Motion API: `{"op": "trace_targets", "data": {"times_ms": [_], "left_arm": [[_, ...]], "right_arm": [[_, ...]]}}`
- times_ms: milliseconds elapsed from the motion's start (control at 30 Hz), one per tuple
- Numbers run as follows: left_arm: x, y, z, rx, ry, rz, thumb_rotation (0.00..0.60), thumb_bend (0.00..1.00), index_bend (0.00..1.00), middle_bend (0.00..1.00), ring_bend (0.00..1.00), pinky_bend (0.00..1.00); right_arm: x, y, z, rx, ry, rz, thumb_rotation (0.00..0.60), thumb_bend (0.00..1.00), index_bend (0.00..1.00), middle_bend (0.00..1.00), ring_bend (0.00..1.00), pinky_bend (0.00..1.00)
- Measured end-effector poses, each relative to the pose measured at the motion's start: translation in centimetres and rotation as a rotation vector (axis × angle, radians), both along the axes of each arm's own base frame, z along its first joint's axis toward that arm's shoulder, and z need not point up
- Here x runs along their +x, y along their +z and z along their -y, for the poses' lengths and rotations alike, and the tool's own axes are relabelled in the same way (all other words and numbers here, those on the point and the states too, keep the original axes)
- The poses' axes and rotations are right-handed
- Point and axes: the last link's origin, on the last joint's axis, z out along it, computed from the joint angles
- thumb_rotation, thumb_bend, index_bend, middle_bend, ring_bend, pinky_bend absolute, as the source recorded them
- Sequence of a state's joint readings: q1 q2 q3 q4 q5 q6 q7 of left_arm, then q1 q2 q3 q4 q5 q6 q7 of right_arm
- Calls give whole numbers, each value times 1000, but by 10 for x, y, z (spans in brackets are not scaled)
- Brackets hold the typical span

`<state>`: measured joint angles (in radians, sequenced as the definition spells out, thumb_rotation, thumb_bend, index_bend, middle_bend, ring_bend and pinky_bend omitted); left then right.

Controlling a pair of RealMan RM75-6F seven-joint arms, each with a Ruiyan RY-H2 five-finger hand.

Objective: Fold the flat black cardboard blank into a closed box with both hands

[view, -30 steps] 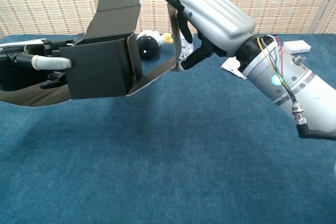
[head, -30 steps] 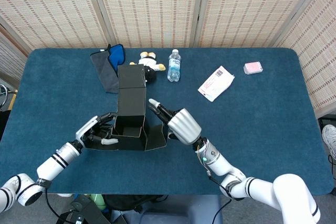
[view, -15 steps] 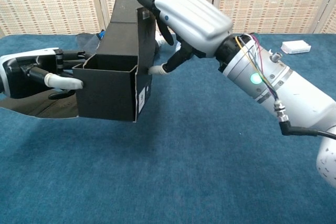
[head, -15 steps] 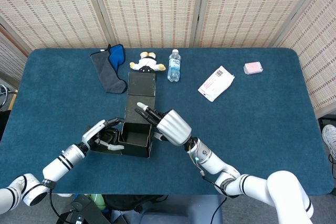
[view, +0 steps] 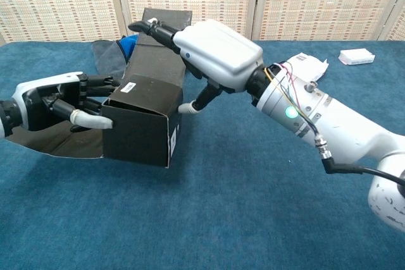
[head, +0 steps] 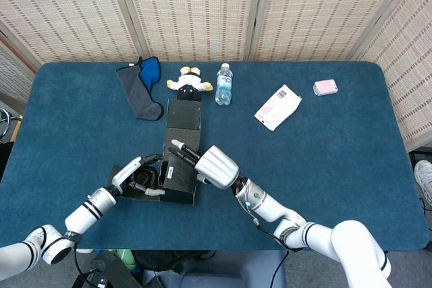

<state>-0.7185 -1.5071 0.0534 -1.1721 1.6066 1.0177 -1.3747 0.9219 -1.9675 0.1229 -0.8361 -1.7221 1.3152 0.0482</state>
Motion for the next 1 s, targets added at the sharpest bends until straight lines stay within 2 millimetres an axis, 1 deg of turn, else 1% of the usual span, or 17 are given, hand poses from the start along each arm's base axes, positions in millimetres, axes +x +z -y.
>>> {"op": "trace_targets", "data": {"times_ms": [200,367,500,600,667,800,1000], "left_arm": [[-6,-9,-1,36,-16,-36,600,95,255,311,658,848],[-11,-15,-1,80,-55,-81,600,95,237,311,658,848],[-15,-21,0,96,-77,-112,600,95,235,311,658,848],[-18,-24,0,97,-82,-127,600,94,233,310,658,848],[-19,-26,0,98,-82,-133,600,95,229,308,658,848],[-22,-27,0,101,-86,-147,600,95,211,286,658,848],[-23,-27,1,90,-93,-155,600,95,168,242,656,848]], "right_arm": [[0,-13,0,33,17,-30,600,0,7,144,703,1000],[0,-24,0,54,38,-73,600,0,93,189,704,1000],[-2,-33,0,69,56,-118,600,0,130,204,705,1000],[-2,-38,0,81,65,-138,600,4,139,209,708,1000],[-1,-41,0,88,71,-146,600,8,143,214,711,1000],[2,-44,0,98,97,-164,600,53,153,223,714,1000],[3,-46,-1,103,129,-191,600,71,191,241,720,1000]]}}
